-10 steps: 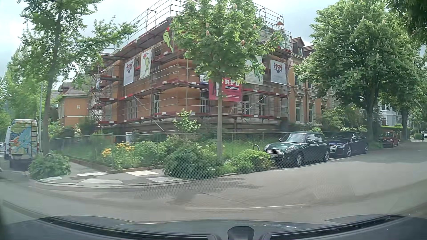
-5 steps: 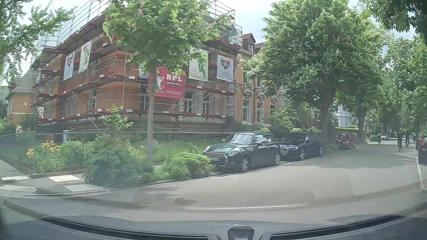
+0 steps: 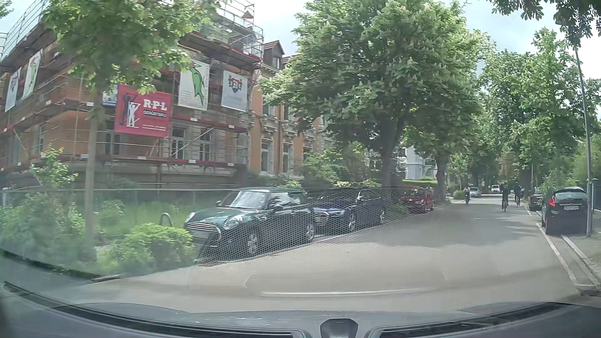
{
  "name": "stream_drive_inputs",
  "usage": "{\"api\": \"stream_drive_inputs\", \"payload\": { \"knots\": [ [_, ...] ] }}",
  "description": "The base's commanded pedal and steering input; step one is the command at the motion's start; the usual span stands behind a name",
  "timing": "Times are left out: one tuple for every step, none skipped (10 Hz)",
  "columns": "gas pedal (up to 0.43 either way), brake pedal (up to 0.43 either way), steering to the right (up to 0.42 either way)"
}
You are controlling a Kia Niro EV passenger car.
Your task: Follow the waypoints while adhering to traffic rules and regulations
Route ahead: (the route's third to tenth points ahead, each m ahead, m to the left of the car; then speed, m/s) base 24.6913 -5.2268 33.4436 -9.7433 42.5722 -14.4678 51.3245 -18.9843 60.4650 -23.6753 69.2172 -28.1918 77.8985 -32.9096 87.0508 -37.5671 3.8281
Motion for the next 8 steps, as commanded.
{"api": "stream_drive_inputs", "payload": {
  "knots": [
    [0.098,0.000,0.399],
    [0.098,0.000,0.382],
    [0.098,0.000,0.368],
    [0.098,0.000,0.355],
    [0.098,0.000,0.337],
    [0.098,0.000,0.321],
    [0.098,0.000,0.310],
    [0.098,0.000,0.292]
  ]
}}
